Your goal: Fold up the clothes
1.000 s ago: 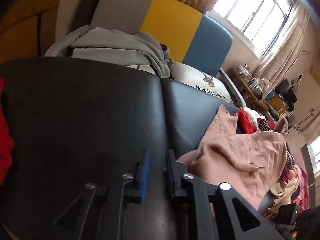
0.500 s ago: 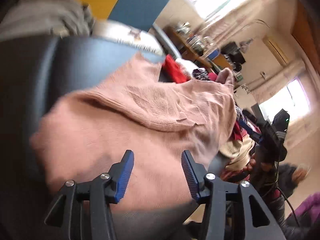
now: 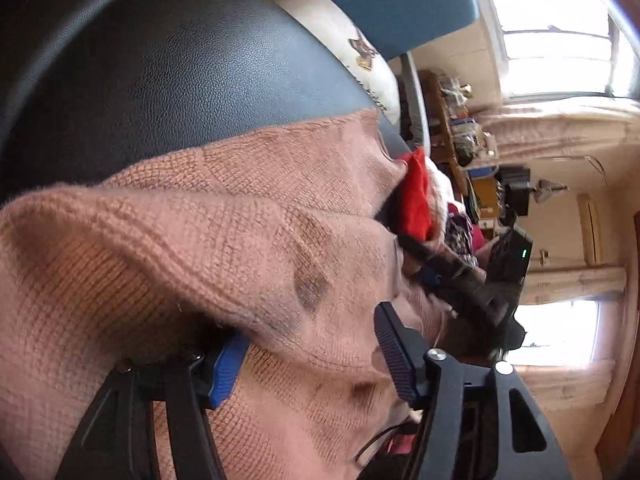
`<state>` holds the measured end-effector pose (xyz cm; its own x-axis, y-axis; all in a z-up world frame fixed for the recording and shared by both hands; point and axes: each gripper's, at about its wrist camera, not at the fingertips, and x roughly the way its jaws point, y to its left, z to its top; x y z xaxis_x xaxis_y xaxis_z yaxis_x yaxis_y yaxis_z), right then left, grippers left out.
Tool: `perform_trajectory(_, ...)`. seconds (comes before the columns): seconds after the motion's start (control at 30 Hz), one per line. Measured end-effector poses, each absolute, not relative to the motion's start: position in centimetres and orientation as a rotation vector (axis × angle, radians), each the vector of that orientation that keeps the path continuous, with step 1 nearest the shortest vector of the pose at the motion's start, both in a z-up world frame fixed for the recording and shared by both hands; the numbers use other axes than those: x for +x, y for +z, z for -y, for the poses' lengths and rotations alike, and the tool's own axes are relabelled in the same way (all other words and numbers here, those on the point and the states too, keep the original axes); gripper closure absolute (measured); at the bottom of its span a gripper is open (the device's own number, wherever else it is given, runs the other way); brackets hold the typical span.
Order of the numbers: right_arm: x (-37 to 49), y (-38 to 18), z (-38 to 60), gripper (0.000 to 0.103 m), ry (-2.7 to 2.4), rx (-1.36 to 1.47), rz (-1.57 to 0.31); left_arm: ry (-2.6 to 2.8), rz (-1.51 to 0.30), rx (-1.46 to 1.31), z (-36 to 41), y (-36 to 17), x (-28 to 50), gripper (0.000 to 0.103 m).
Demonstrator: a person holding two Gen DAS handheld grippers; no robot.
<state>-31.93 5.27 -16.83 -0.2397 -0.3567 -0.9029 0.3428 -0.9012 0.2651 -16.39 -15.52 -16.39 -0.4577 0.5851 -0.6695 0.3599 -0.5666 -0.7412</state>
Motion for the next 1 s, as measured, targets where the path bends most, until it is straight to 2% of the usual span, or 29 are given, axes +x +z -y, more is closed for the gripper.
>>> perform_trajectory(0.03, -31.6, -17.2, -5.1, 0.045, -2.198, 1.562, -0.032, 2.175, 1.375, -1.549, 15.6, -16.6, -16.9, 0.098)
perform_trajectory(0.07, -31.1, -17.1, -5.3, 0.065, -2.210, 1.535, -0.030, 2.194, 1.377, -1.556, 15.6, -16.8, -17.4, 0.098)
perform_trajectory(0.13, -30.2, -16.8, -5.8, 0.085, -2.222, 1.490, 0.012, 2.180, 1.436, -1.528, 16.7, -17.1, -17.3, 0.098)
perform_trajectory(0.23, -28.1, -14.6, -7.1, 0.086, -2.241, 1.389, 0.120, 2.242, 1.457, -1.375, 18.3, -14.8, -15.8, 0.099)
perform_trajectory(0.37, -22.9, -9.1, -9.2, 0.086, -2.196, 1.190, 0.306, 2.323, 1.347, -1.117, 20.2, -8.5, -11.4, 0.099)
perform_trajectory(0.43, -18.8, -6.1, -10.6, 0.091, -2.152, 1.075, 0.377, 2.344, 1.281, -1.025, 21.3, -5.9, -8.2, 0.099)
perform_trajectory(0.47, -16.8, -4.9, -11.2, 0.098, -2.122, 1.021, 0.415, 2.343, 1.258, -0.991, 21.7, -5.0, -6.6, 0.099)
perform_trajectory(0.57, -9.1, -1.8, -13.0, 0.098, -2.052, 0.878, 0.455, 2.314, 1.182, -0.902, 22.7, -2.5, -0.8, 0.099)
perform_trajectory(0.67, -1.2, -1.4, -14.1, 0.098, -1.969, 0.843, 0.451, 2.313, 1.045, -0.907, 22.7, -1.9, 4.9, 0.099)
perform_trajectory(0.83, 6.2, -4.2, -15.5, 0.093, -1.901, 0.992, 0.437, 2.335, 0.845, -1.095, 22.4, -5.8, 12.9, 0.099)
perform_trajectory(0.9, 7.1, -5.6, -16.3, 0.080, -1.960, 1.066, 0.436, 2.330, 0.804, -1.199, 22.7, -8.4, 15.5, 0.099)
perform_trajectory(1.0, 6.4, -6.7, -15.9, 0.060, -2.083, 1.125, 0.359, 2.325, 0.849, -1.335, 23.9, -11.9, 17.9, 0.098)
